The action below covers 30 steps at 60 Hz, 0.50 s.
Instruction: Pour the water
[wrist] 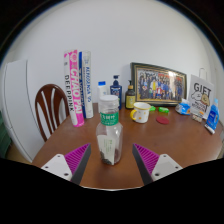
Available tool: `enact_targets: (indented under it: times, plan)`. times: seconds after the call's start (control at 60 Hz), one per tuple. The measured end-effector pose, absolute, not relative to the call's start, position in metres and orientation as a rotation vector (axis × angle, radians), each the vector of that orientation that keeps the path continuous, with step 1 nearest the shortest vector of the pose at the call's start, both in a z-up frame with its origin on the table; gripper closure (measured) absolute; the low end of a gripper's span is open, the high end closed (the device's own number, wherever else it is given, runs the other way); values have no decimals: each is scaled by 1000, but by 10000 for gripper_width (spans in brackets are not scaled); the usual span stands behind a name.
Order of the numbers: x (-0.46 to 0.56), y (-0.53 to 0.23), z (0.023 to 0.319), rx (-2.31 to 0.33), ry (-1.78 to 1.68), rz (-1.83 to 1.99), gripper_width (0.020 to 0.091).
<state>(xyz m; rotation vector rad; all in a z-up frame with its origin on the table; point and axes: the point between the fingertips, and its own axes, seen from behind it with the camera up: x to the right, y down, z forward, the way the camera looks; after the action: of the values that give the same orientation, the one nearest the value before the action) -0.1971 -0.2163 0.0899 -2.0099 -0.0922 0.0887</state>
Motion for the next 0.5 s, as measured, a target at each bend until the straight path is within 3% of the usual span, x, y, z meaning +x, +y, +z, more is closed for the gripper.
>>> enact_targets:
  times: [0.217,0.317,0.383,0.5]
  plan:
    - [-199,-167,58,-1982,21,24,270]
    - [-204,-156,53,-1965,26,25,391]
    - [-204,-151,54,-1947,28,5,533]
    - [-205,-149,56,-1929,15,-23,578]
